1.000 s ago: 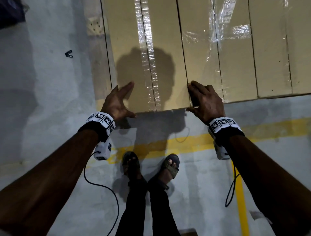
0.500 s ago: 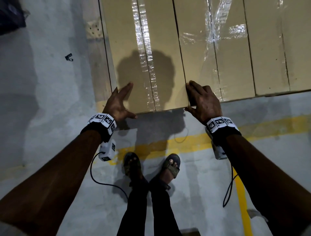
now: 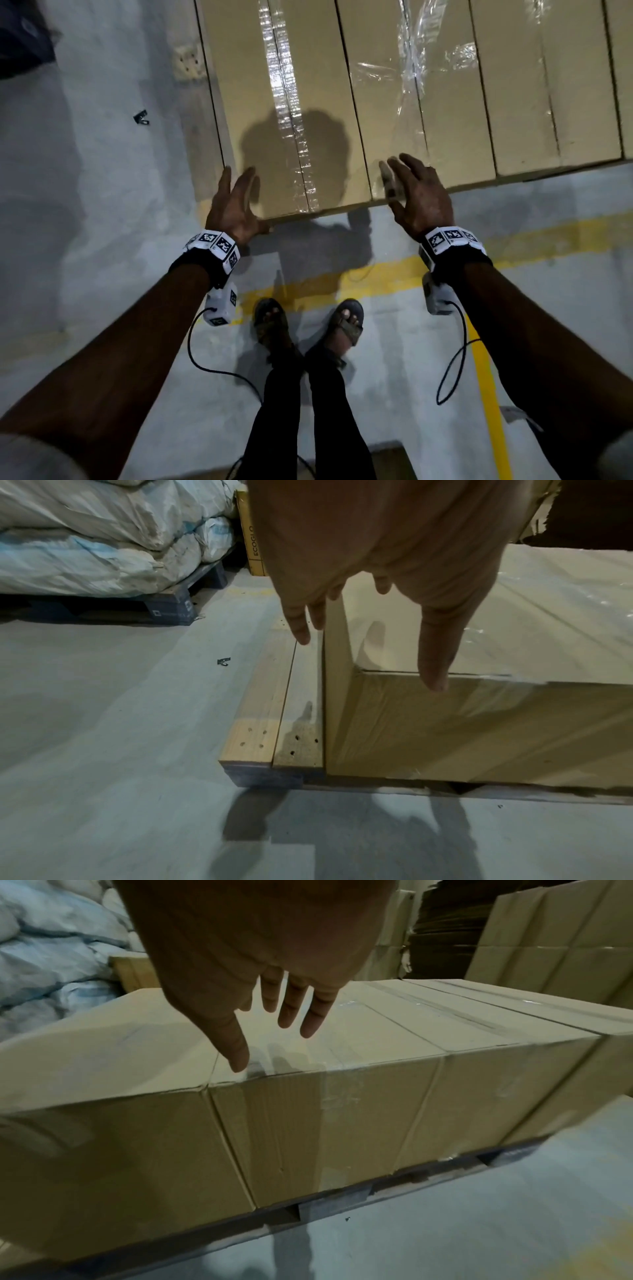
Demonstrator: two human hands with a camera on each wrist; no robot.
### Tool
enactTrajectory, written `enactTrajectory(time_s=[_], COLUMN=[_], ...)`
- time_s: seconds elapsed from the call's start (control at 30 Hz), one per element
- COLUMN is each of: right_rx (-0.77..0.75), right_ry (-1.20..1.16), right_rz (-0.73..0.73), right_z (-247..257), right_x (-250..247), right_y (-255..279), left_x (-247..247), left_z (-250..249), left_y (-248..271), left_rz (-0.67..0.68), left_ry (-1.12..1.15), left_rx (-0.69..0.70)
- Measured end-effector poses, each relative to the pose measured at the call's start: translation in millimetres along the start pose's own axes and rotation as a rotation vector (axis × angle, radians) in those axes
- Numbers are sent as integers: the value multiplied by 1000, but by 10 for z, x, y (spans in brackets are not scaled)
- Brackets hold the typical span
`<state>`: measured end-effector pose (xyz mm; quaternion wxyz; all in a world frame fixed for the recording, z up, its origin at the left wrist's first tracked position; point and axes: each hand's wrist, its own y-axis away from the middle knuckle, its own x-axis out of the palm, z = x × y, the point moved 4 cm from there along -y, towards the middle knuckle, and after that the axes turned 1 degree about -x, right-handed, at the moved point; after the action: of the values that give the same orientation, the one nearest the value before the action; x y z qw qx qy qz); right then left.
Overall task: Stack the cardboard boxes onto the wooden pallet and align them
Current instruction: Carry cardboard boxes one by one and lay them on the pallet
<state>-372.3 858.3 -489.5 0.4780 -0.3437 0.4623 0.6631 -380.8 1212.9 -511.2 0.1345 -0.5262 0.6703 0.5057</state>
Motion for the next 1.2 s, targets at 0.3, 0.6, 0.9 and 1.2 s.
enactTrajectory(time_s=[0.3,0.6,0.9,1.2], right_rx=[214,212,299,755], right_ry=[-157,-364,-433,-573], right_rz=[52,12,-100,-447], right_z=[235,1123,1690,2203], right_x=[-789,-1595,-2144,-1712], right_y=[912,2084,3225,4606], left_x=[-339,-1146,-1533,-1318], left_z=[-546,-1406,-1826,-1777], left_y=[1399,2601,3331,3868], left_rz=[54,233,385,707], left_ry=[10,-34,-101,-342], left_rx=[78,213,479,801])
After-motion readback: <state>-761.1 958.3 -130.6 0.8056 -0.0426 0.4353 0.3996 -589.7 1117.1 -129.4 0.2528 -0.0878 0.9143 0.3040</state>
